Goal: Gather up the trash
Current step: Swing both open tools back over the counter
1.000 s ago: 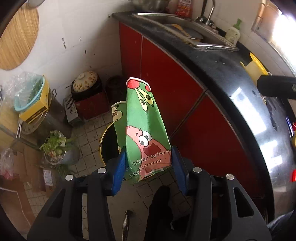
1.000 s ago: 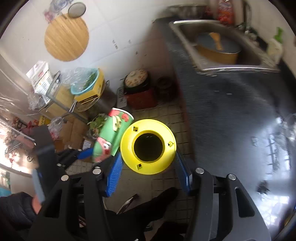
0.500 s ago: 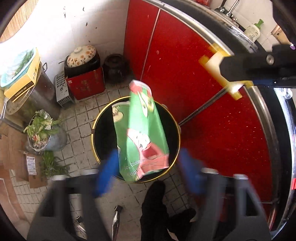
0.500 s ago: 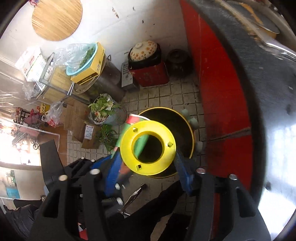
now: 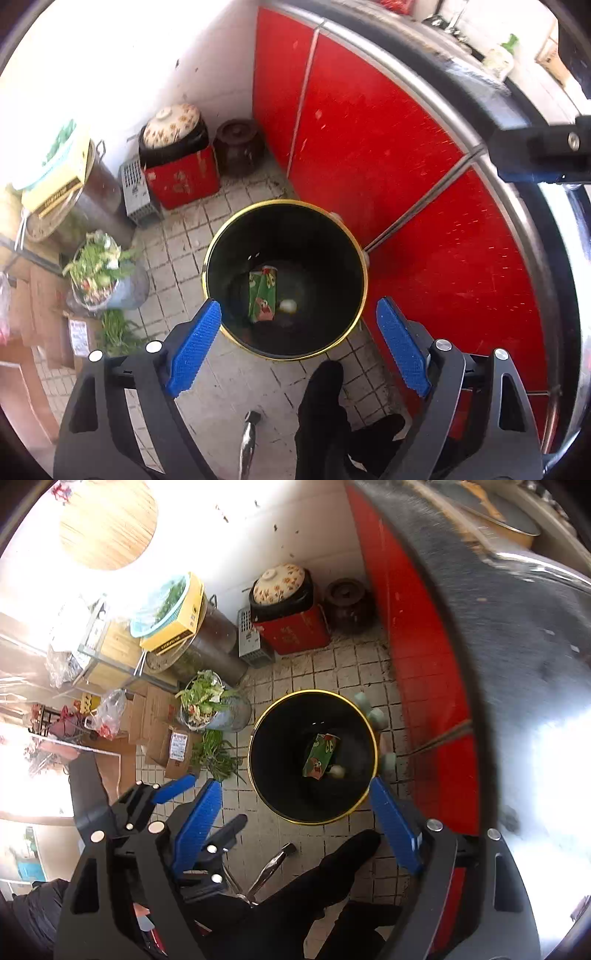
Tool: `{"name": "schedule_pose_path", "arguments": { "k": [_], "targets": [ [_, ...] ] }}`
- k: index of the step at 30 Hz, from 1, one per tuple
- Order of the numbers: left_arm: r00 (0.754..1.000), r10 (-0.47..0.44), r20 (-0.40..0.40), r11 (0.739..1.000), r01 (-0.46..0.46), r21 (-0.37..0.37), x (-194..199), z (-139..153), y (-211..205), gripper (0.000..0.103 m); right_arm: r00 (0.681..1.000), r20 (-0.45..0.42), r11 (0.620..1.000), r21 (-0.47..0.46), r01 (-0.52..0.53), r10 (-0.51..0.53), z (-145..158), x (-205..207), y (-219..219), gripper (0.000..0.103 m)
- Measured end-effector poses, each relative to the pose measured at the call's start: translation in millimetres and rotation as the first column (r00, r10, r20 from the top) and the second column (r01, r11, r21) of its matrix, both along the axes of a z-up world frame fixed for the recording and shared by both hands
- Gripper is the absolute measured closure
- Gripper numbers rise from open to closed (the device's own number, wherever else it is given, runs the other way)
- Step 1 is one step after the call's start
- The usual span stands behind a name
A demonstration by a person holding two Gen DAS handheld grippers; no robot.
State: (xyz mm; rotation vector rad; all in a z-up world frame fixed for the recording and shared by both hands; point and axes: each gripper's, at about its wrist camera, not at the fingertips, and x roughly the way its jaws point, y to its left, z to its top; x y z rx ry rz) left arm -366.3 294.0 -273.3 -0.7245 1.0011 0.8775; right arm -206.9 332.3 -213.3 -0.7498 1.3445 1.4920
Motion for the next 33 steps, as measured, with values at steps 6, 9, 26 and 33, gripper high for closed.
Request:
{"name": "schedule_pose_path", "arguments": {
  "k": [6,9,26,33],
  "targets": [
    [0.981,-0.194,0.001,0.969,0.192,0.156,55,75,-23,0.013,0.988,0.028,0.984,0.105,0.147,-0.151,61,56,-59,0.016],
    [0.94,-0.342,0.008,0.915,0.331,0.229,98,112,-42,0.01,0.958,0.064,0.95,0.16,0.267,-0.28,94,99,-105,0.012],
    [0.328,-0.944,0.034,0.315,0.865,0.391,344,199,-263,0.007,0.299,0.232,0.363,0.317,0.876,-0.926,173,251,-502,0.011],
    [0.215,-0.976,0.022,0.206,0.899,0.387,371,194,-316,0.007,0.137,0.219,0.202,0.315,0.927,-0.966,166,236,-579,0.011]
  ]
}}
